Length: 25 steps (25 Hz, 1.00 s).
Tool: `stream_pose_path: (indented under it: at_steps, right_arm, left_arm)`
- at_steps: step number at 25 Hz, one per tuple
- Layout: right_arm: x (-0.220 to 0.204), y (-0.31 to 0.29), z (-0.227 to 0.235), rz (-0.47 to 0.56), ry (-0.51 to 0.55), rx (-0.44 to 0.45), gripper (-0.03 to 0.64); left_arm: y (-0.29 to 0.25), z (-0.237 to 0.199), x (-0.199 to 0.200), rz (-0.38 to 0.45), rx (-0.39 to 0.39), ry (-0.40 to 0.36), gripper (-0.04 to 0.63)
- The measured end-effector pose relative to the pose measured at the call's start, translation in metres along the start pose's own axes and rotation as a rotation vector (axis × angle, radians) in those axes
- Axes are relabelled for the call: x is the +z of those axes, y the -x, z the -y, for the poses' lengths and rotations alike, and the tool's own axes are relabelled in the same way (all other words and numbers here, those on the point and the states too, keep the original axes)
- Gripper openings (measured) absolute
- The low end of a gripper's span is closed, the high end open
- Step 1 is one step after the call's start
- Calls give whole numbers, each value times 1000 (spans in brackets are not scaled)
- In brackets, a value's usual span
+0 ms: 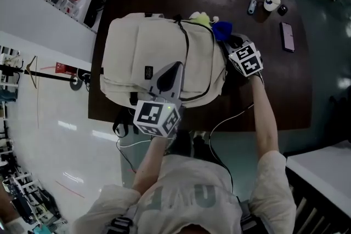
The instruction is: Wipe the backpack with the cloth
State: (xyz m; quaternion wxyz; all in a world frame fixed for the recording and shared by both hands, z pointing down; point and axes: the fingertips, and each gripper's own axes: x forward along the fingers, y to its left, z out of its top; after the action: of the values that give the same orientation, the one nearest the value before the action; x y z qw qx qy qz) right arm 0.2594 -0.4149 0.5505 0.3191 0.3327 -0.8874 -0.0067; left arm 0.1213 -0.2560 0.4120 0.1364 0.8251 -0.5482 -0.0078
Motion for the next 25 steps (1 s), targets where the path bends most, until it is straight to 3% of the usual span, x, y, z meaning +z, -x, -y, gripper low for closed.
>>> stream_pose_path:
  at_steps: [6, 11, 19, 25]
  right_arm:
    - [-9, 12, -22, 8, 20, 27, 44]
    - [-25, 46, -38, 13, -4, -22, 44]
    - [-63, 113, -97, -4, -169, -134, 44]
    - [-64, 138, -159, 4, -301, -236, 44]
  left_arm:
    - [9, -1, -7, -3, 16, -2, 2]
    - [25, 10, -9, 13, 6, -13, 2]
    - [59, 20, -5, 23, -72, -16, 2]
    - [105, -5, -3, 20, -107, -17, 2]
